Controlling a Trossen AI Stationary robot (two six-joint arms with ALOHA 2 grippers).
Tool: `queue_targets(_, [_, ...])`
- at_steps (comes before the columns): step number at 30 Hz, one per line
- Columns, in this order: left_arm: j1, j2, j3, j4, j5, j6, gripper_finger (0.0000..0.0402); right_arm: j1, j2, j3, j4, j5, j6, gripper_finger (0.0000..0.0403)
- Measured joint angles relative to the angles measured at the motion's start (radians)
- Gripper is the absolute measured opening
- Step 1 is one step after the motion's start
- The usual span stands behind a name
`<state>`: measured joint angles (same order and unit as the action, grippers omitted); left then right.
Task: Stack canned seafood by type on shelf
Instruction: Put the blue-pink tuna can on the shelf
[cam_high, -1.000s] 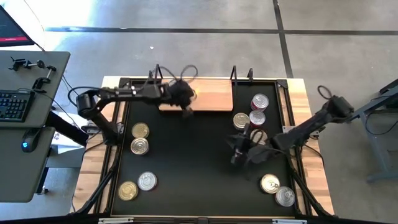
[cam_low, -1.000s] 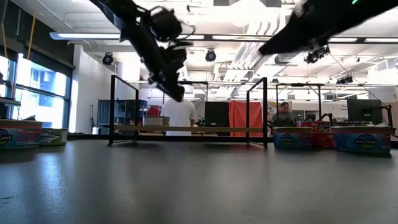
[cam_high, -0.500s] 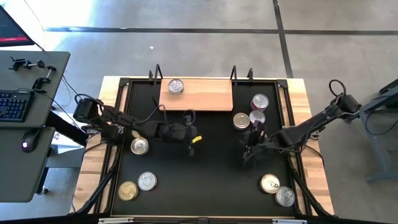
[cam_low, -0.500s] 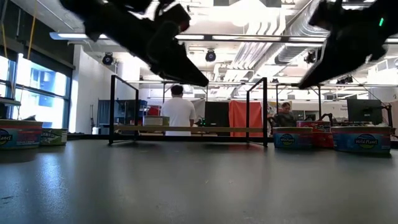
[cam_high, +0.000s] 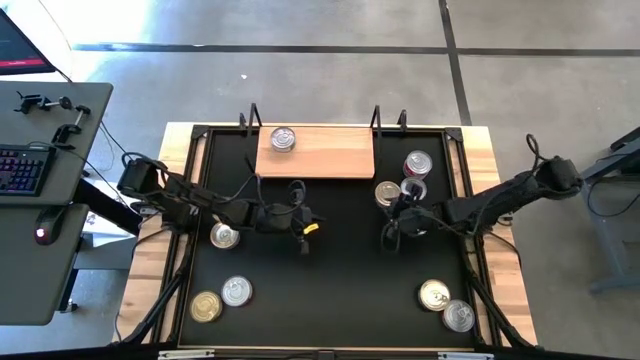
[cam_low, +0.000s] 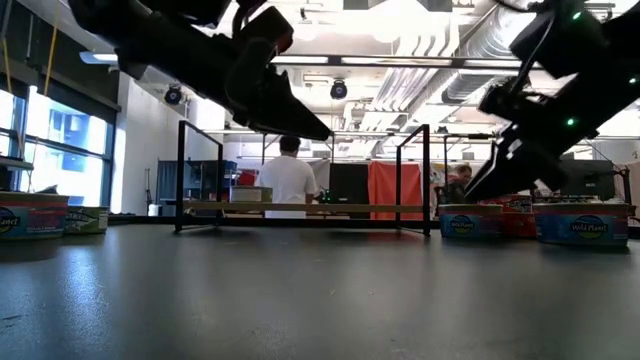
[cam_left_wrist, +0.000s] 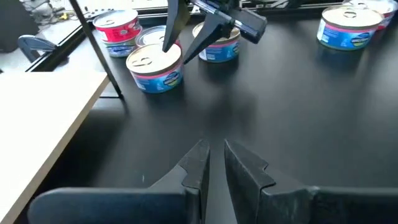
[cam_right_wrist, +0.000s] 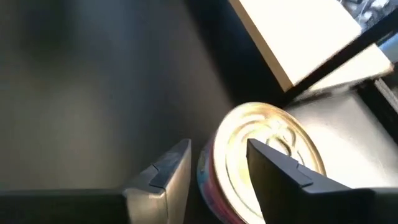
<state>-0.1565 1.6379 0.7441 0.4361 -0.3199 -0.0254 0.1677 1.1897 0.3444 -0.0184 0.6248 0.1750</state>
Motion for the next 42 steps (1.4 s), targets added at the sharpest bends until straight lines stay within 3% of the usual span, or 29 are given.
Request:
queue_targets(7, [0.0, 0.0, 0.0, 0.013, 0.0, 0.0, 0.0039, -0.078, 0.067, 0.003, 0.021, -0.1, -0.101, 0.0106])
queue_targets(16, [0.0, 0.0, 0.0, 0.022, 0.001, -0.001, 0.0039, -0.042, 0.124, 0.009, 0.024, -0.078, -0.129, 0.0007])
queue_targets(19, [0.0, 0.0, 0.0, 0.028, 0.001, -0.014, 0.0039, -0.009, 0.127, 0.032, 0.002, -0.091, -0.119, 0.0009])
queue_targets(25, [-0.001, 0.0, 0.0, 0.034, 0.001, -0.017, 0.0039, 0.063, 0.148, 0.103, -0.031, -0.218, -0.096, 0.0])
queue_targets(35, [-0.001, 0.0, 0.0, 0.034, 0.001, -0.024, 0.0039, 0.145, 0.326, 0.244, 0.043, -0.207, -0.148, 0.0])
queue_targets(42, [-0.001, 0.0, 0.0, 0.033, 0.001, -0.024, 0.0039, 0.156, 0.336, 0.367, 0.036, -0.198, -0.131, 0.0007])
